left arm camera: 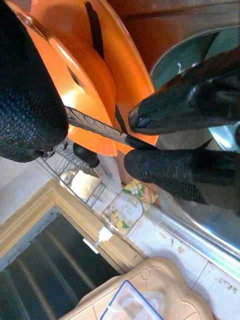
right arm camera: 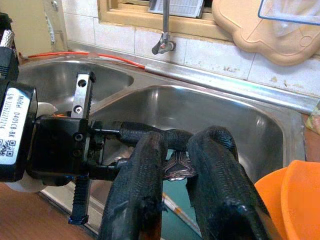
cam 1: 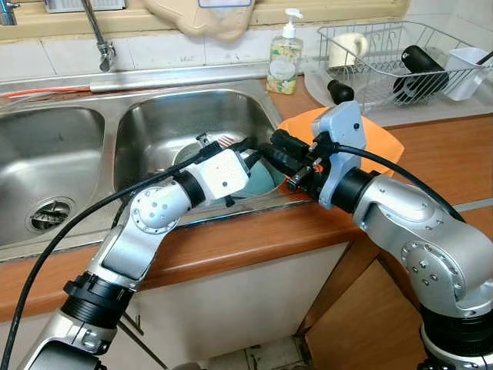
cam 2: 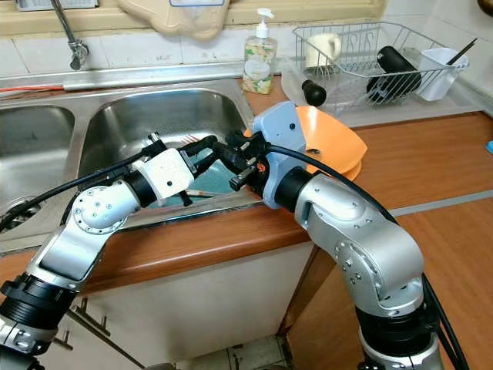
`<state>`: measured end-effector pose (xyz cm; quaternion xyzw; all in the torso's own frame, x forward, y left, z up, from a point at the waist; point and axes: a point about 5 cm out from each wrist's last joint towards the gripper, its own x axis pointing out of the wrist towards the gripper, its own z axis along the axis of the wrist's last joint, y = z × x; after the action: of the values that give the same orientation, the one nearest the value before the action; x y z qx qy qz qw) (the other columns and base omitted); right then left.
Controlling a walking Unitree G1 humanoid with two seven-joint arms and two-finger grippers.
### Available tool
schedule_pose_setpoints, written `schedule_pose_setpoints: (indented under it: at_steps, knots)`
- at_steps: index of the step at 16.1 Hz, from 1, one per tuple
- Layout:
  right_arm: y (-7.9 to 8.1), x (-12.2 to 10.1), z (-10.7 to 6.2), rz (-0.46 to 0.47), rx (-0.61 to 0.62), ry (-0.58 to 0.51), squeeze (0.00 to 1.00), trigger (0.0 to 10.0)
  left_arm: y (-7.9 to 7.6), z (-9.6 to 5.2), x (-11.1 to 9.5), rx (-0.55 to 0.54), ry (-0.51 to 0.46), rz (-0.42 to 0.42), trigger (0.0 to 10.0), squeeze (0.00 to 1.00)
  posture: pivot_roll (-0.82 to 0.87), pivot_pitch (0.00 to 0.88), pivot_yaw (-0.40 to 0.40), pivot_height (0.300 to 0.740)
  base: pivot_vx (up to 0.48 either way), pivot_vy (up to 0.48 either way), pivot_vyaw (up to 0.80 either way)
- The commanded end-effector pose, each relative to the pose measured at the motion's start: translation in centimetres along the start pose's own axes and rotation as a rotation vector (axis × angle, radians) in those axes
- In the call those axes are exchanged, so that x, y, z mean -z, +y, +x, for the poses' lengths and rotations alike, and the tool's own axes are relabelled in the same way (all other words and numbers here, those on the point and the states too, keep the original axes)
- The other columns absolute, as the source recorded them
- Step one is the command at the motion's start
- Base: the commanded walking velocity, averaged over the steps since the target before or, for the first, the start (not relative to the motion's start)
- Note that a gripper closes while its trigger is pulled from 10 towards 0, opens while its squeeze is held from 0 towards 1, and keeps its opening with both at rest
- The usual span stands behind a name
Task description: Kitchen organization
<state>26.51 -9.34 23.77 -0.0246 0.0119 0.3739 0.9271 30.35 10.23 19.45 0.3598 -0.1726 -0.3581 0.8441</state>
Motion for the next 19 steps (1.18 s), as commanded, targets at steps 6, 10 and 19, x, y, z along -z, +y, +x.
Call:
schedule_pose_setpoints:
  at_steps: [6,10,19]
  knots:
    - [-0.1,0.3,0.0,-0.005,0.027,0.022,0.00,10.0,0.1,-0.1,0.5,0.027,0.024,0.046,0.0,0.00,-0.03,0.000,0.026,0.740,0.000,0.000,0.00]
    - [0.0,0.5,0.0,0.008,0.020,0.034,1.00,10.0,0.4,-0.6,1.4,0.027,0.067,0.058,0.0,0.00,-0.03,0.000,0.032,0.740,0.000,0.000,0.00]
    - [0.8,2.3,-0.7,-0.063,-0.022,0.152,0.00,10.0,1.9,-1.1,8.5,0.130,0.450,0.062,1.1,0.00,-0.04,0.000,0.044,0.740,0.000,0.000,0.00]
